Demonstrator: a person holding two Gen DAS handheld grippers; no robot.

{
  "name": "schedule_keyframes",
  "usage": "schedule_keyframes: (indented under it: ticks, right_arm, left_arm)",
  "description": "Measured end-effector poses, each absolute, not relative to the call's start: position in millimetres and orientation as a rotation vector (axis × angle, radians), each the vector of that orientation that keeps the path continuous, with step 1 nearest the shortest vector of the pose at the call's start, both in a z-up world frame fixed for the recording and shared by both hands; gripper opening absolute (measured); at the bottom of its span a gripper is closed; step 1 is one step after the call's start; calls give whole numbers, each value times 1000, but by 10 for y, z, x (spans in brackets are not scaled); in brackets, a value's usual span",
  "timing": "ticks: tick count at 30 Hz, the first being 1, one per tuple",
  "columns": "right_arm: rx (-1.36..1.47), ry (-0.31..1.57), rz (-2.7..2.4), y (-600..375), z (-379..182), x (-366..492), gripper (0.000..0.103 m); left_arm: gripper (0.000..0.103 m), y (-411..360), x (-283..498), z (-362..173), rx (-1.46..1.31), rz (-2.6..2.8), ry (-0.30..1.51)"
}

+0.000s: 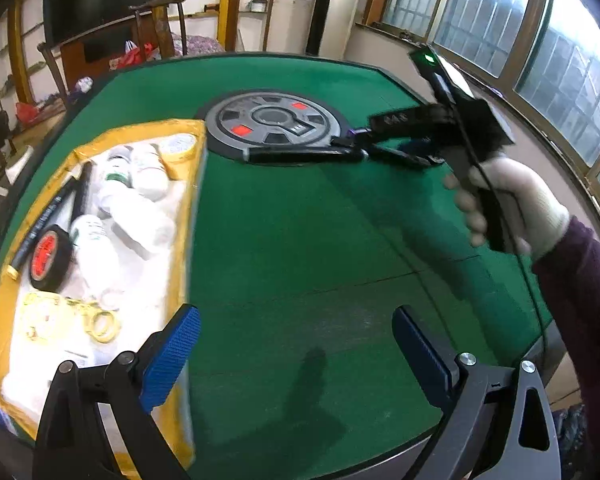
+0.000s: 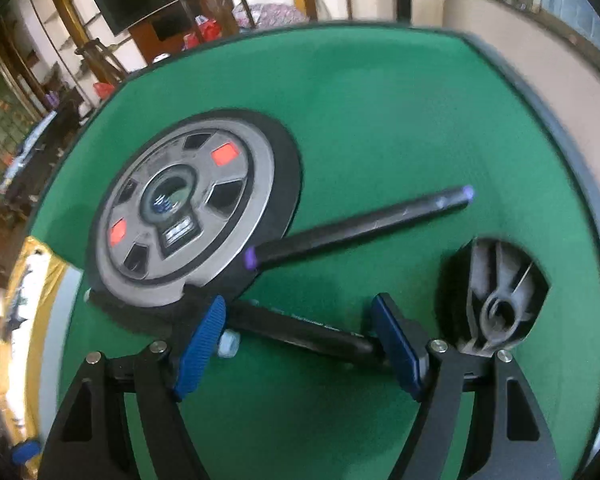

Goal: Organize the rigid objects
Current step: 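Grasp a white-capped black marker beside the disc with the right tool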

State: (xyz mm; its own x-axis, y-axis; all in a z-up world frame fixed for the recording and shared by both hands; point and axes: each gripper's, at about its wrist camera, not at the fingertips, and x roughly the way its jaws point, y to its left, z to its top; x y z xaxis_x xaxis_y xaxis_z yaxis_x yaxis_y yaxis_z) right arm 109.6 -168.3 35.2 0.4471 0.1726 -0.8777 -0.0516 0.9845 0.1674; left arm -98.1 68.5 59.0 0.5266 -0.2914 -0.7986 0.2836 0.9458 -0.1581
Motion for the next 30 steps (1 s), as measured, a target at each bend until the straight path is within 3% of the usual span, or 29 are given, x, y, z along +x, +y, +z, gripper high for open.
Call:
schedule_keyframes:
  ticks: [5,12,17,19,20,22,24,26,30]
  right_arm:
    - [54,1182,216,-1579,378,812,75]
    - [-80,990,278,-1105,788,580,75]
    - [-212,948,393,-495,777,706,73]
    - [-268,983,401,-314,639,814,65]
    - [-282,1010,398,-259,563,890,53]
    - [-323,1061,353,-240,423,950,41]
    - [-226,1105,354,-364,431,951,25]
    - [-87,1173,358,-547,461,907,16]
    - [165,1301,437,-837,415,623,15]
  left_arm:
    - [98,716,-953,585,-53,-363,965]
    - [98,683,-1018,582,-83,-405,986]
    - [98,766,-1114,630,-95,-391,978]
    - [98,809,-1142,661,-104,-387,971]
    - [98,855,-1151,673,-112,-388,968]
    - [98,922,-1153,687,-132,-394,966]
    - [98,957,-1147,690,-158,-406,967]
    - [98,942,-1126,683,-159,-403,964]
    - [98,868,-1114,616,-157,-416,980]
